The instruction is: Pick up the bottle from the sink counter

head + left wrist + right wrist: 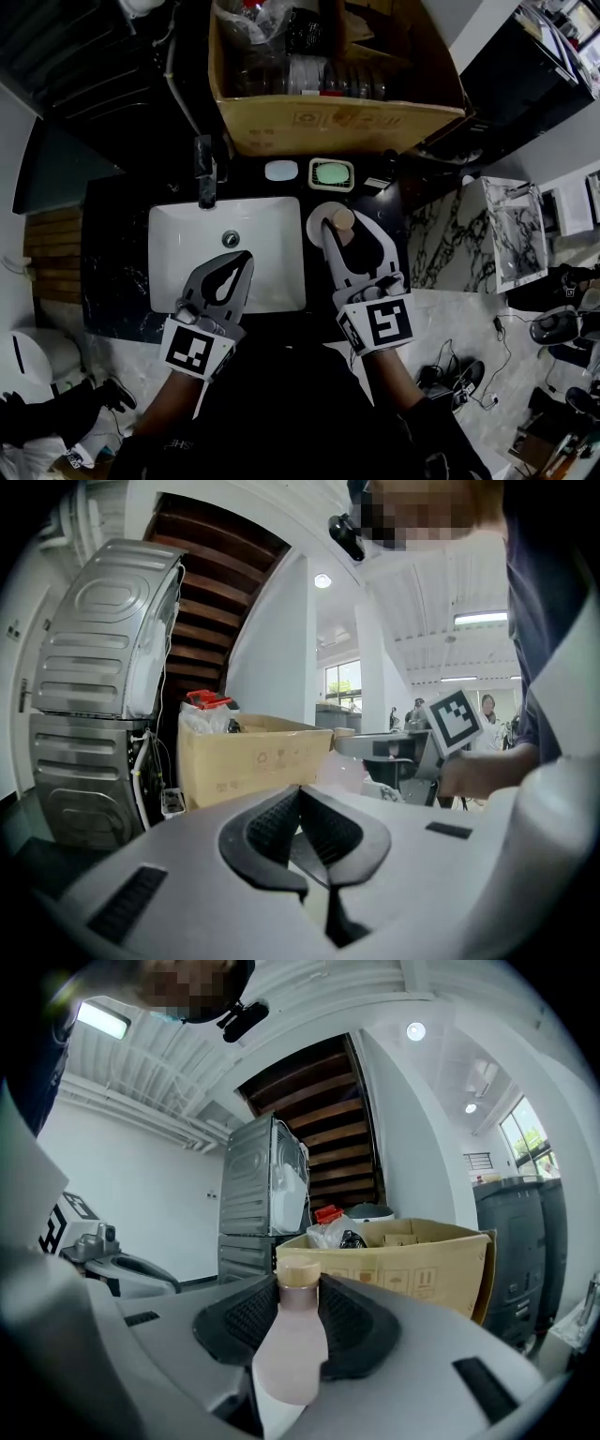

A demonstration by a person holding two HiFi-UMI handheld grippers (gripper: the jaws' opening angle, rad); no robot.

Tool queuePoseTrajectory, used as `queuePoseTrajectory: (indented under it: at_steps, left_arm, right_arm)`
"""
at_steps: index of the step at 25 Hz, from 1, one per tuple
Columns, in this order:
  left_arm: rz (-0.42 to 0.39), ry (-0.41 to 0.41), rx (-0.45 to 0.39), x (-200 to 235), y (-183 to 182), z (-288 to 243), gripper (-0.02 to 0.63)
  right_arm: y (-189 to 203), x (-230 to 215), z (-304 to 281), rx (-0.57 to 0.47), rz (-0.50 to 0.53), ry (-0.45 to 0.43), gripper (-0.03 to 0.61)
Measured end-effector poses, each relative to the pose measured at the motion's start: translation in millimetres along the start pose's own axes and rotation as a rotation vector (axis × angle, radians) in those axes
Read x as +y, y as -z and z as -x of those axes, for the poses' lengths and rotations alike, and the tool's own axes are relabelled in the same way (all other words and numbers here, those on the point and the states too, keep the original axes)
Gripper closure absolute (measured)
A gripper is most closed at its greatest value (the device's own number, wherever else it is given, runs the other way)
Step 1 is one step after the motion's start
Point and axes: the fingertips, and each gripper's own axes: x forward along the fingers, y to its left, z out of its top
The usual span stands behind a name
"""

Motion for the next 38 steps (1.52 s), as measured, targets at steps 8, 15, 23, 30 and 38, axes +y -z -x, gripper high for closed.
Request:
queuePoseTrajectory:
  at_steps: [8,15,23,30,38]
  left_arm:
    - [-0.003,0.008,-0.015,-8,-3,-1,0.606]
    - [0.002,0.010,-0.029,-11,-6,-2,0.606]
    - [0.002,0.004,-0.031,-11,-7,0,0.606]
    - [-0.007,0.007,-0.012,-12,-2,1,0.606]
    - [-0.015,0.010,0.005,-12,2,3,0.606]
  right_arm:
    - [-3,2,7,-0.003,0.001,-0.007,0.433]
    - [-5,4,10,-0.003,0.009,-0.012,0.433]
    - [-3,5,10,0.002,0.006,-0.016,0.433]
    - [-3,5,12,0.001,0.005,-0.014,0.433]
    - [1,3,13,0.007,0.000,-0.005,0.433]
